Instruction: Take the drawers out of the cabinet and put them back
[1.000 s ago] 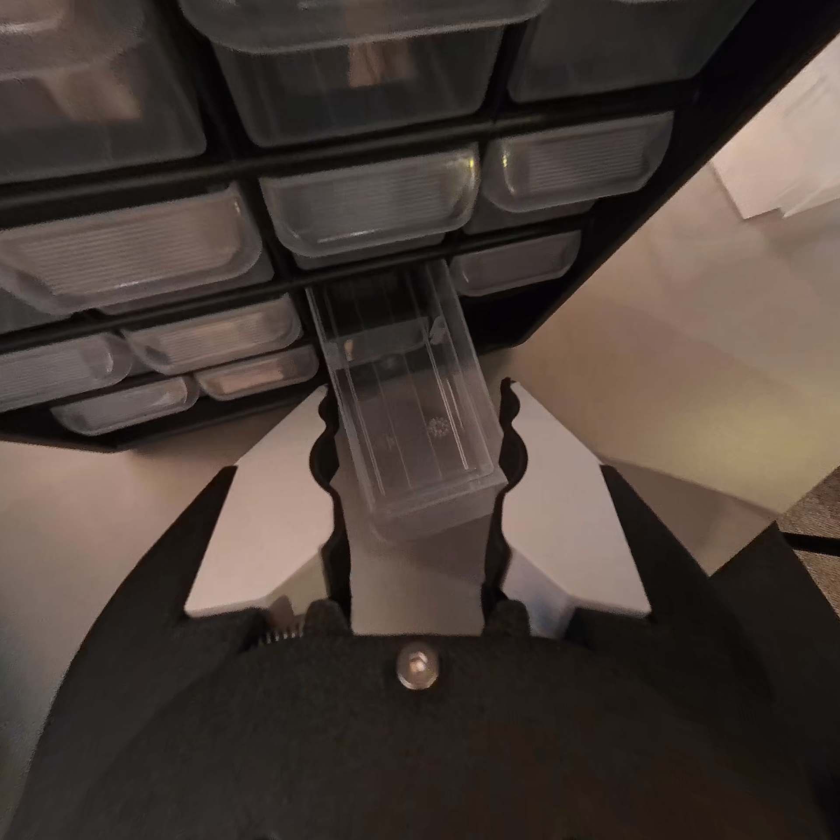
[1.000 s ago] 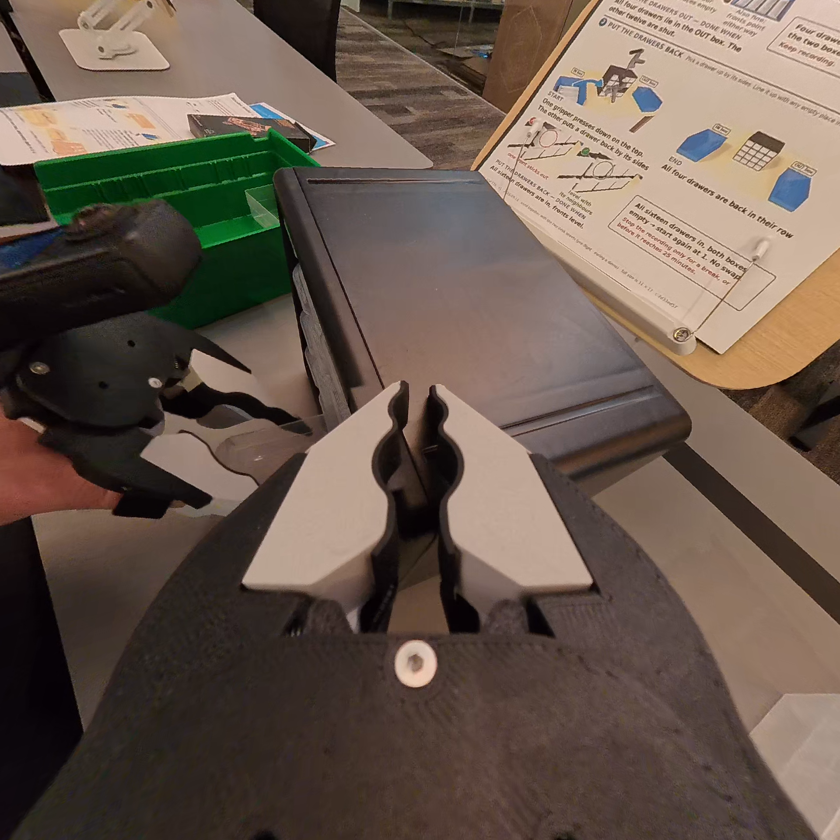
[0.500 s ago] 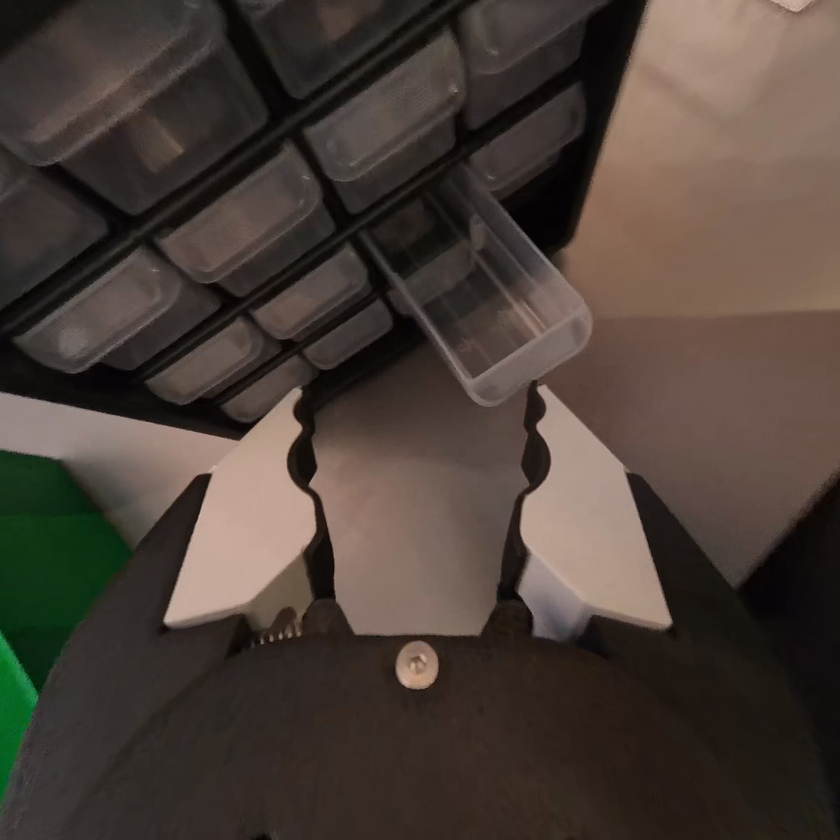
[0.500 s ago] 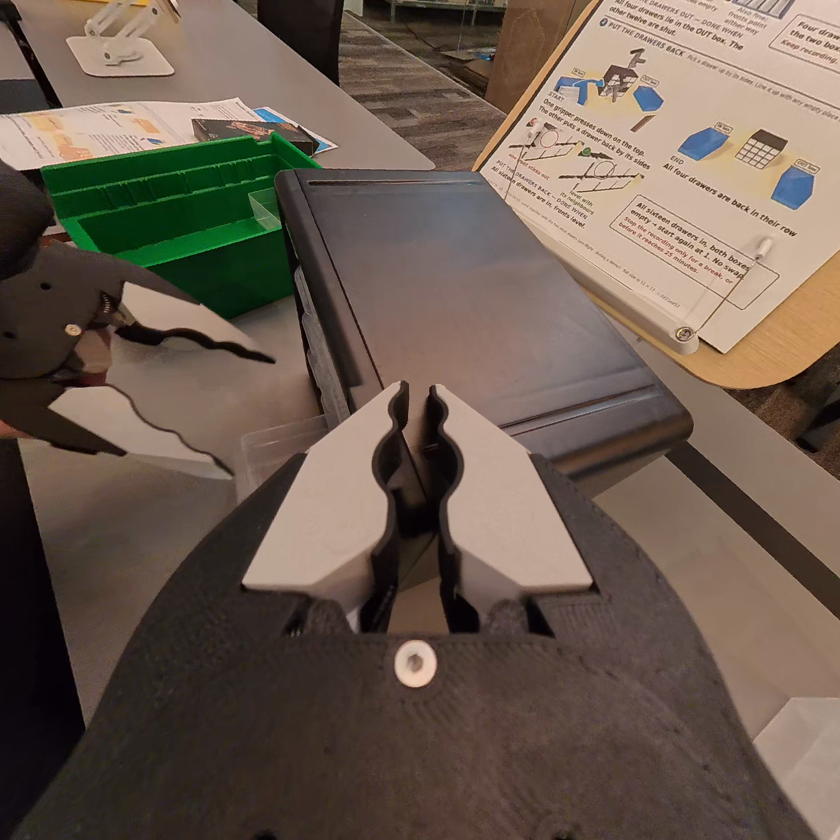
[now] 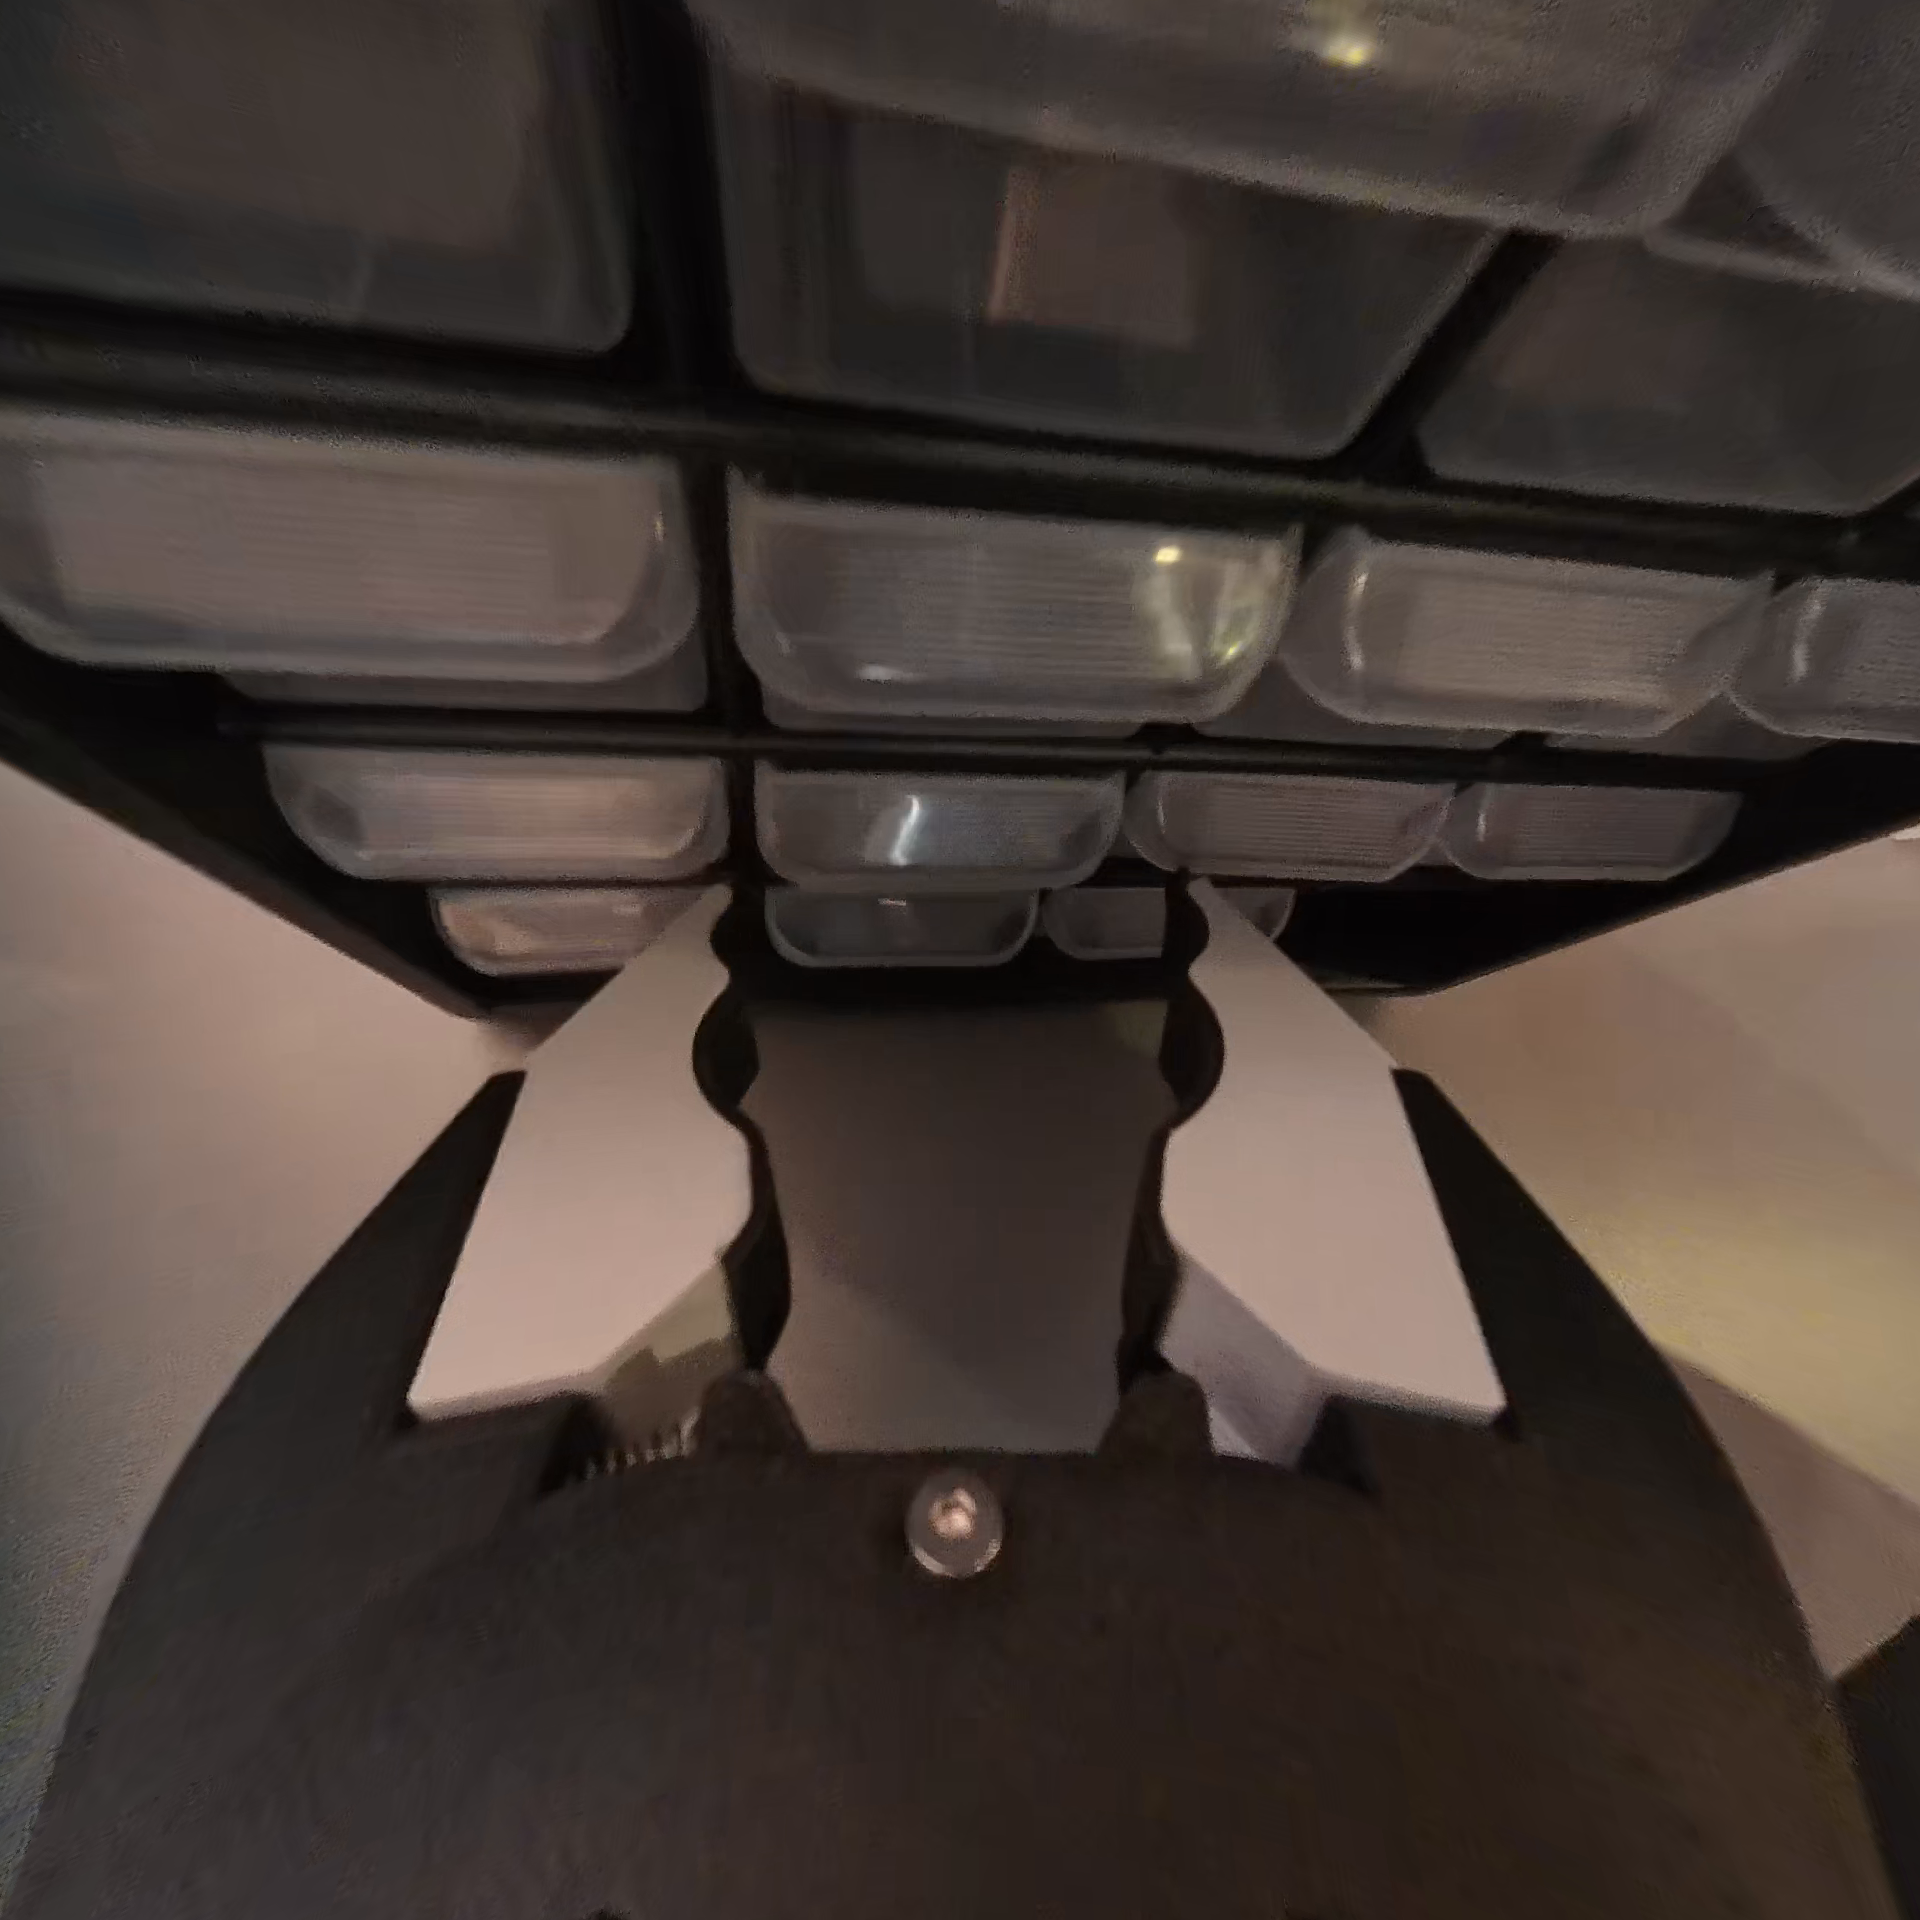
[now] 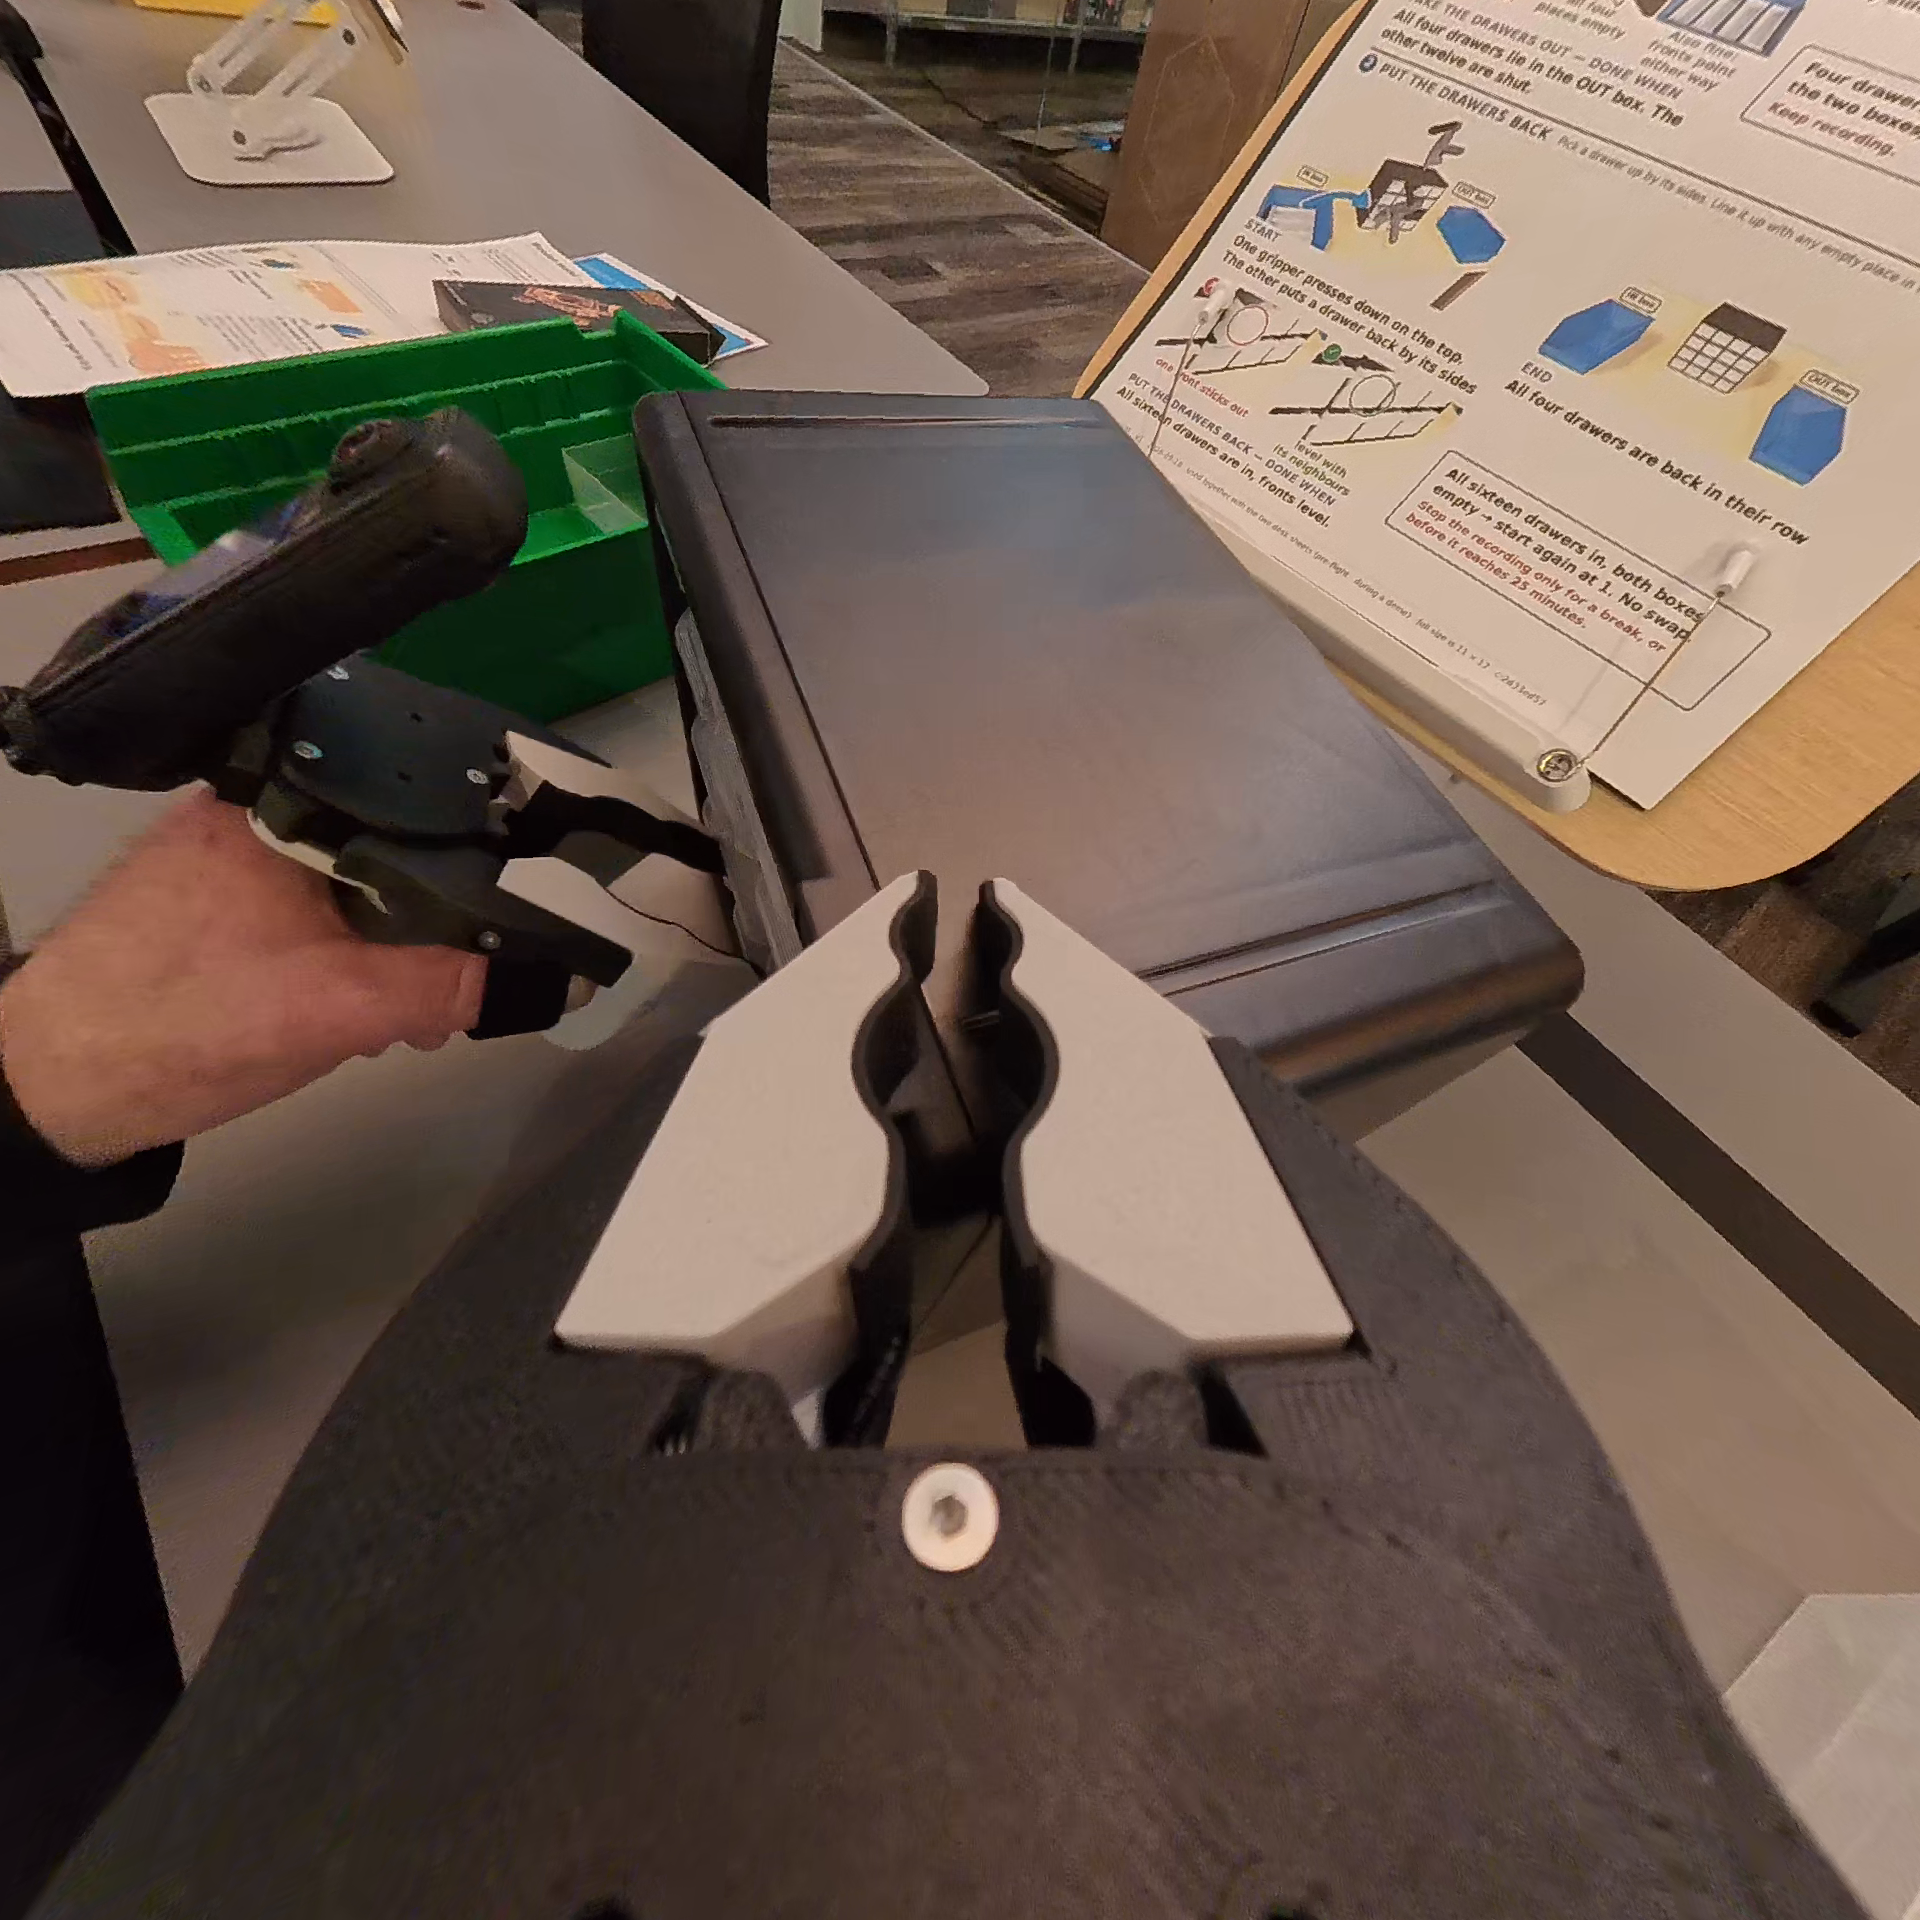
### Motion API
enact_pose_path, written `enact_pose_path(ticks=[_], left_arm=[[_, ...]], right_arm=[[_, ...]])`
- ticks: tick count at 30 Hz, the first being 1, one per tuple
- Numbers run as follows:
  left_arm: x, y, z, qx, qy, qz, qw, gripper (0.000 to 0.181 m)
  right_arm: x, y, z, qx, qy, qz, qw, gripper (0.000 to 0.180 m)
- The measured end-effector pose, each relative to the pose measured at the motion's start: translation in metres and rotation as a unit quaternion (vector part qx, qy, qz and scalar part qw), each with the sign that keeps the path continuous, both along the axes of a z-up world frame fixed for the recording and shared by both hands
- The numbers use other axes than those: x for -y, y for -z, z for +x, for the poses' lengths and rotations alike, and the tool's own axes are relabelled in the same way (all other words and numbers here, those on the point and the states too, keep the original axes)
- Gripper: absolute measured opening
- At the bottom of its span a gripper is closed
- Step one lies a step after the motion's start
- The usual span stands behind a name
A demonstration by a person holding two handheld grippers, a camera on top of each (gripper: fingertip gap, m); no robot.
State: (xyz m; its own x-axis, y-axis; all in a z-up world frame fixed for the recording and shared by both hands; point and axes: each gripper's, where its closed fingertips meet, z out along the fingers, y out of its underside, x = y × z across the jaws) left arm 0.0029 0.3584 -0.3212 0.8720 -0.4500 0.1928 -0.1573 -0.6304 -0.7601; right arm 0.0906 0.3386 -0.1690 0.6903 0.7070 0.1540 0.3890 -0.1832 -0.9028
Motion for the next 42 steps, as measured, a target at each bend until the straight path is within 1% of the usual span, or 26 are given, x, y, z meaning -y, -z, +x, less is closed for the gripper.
enact_pose_path(ticks=[1,3,5,8,10,13,14,15,17,18,19,20,21,23,25,28,29,31,32,33,34,35,39,42], left_arm=[[0.000,0.002,0.001,0.006,-0.003,-0.005,1.000,0.076],[0.002,0.003,0.006,0.033,-0.004,-0.011,0.999,0.070],[0.006,0.003,0.004,0.041,0.000,-0.015,0.999,0.074],[0.014,-0.015,-0.014,0.037,0.005,0.023,0.999,0.070],[0.016,-0.044,-0.044,0.013,-0.006,0.076,0.997,0.065],[0.001,-0.098,-0.118,-0.068,-0.062,0.151,0.984,0.063],[-0.008,-0.109,-0.147,-0.099,-0.080,0.154,0.980,0.063],[-0.019,-0.113,-0.175,-0.127,-0.093,0.137,0.978,0.062],[-0.047,-0.099,-0.235,-0.190,-0.125,0.081,0.971,0.072],[-0.059,-0.084,-0.256,-0.194,-0.126,0.044,0.972,0.069],[-0.071,-0.070,-0.268,-0.176,-0.122,0.012,0.977,0.070],[-0.085,-0.059,-0.276,-0.158,-0.120,-0.001,0.980,0.070],[-0.096,-0.048,-0.279,-0.144,-0.112,-0.014,0.983,0.066],[-0.114,-0.026,-0.279,-0.104,-0.102,-0.055,0.988,0.072],[-0.131,-0.009,-0.275,-0.090,-0.093,-0.074,0.989,0.070],[-0.146,0.019,-0.269,-0.112,-0.071,-0.111,0.985,0.069],[-0.149,0.026,-0.264,-0.106,-0.064,-0.124,0.985,0.068],[-0.151,0.041,-0.263,-0.115,-0.063,-0.155,0.979,0.064],[-0.152,0.047,-0.263,-0.122,-0.064,-0.165,0.977,0.058],[-0.153,0.051,-0.261,-0.121,-0.060,-0.165,0.977,0.048],[-0.152,0.054,-0.258,-0.120,-0.050,-0.167,0.977,0.022],[-0.151,0.056,-0.259,-0.126,-0.047,-0.168,0.977,0.017],[-0.146,0.052,-0.261,-0.139,-0.032,-0.160,0.977,0.016],[-0.135,0.029,-0.258,-0.137,-0.007,-0.131,0.982,0.014]], right_arm=[[0.000,0.000,0.000,-0.001,0.001,0.001,1.000,0.006],[-0.001,0.000,0.000,0.000,0.001,0.001,1.000,0.006],[-0.001,0.000,0.000,-0.002,0.000,0.001,1.000,0.006],[0.000,0.000,0.000,-0.004,-0.001,0.000,1.000,0.006],[0.000,0.000,0.000,-0.006,-0.001,0.000,1.000,0.006],[0.000,0.000,0.000,-0.006,-0.001,0.000,1.000,0.006],[0.000,0.000,0.000,-0.006,-0.001,0.000,1.000,0.006],[0.000,0.000,0.000,-0.006,-0.001,-0.001,1.000,0.006],[0.000,0.000,0.000,-0.006,0.000,-0.002,1.000,0.006],[0.000,0.000,0.000,-0.006,0.000,-0.001,1.000,0.006],[0.000,0.000,0.000,-0.006,0.000,-0.001,1.000,0.006],[0.000,0.000,0.000,-0.006,0.001,0.000,1.000,0.006],[0.000,0.000,0.000,-0.005,0.001,0.000,1.000,0.006],[-0.001,0.000,0.000,-0.006,0.001,-0.001,1.000,0.006],[-0.001,0.000,0.000,-0.006,0.001,-0.003,1.000,0.006],[-0.001,0.000,0.000,-0.006,0.002,-0.001,1.000,0.006],[-0.001,0.000,0.000,-0.006,0.002,0.000,1.000,0.006],[-0.001,0.000,0.000,-0.006,0.002,0.001,1.000,0.006],[-0.002,0.000,0.000,-0.006,0.002,0.001,1.000,0.006],[-0.002,0.000,0.000,-0.006,0.002,0.001,1.000,0.006],[-0.002,0.000,0.000,-0.006,0.002,0.001,1.000,0.006],[-0.002,0.000,0.000,-0.007,0.002,0.001,1.000,0.007],[-0.002,0.000,0.000,-0.011,0.002,0.001,1.000,0.007],[-0.002,0.000,0.000,-0.012,0.001,0.002,1.000,0.007]])
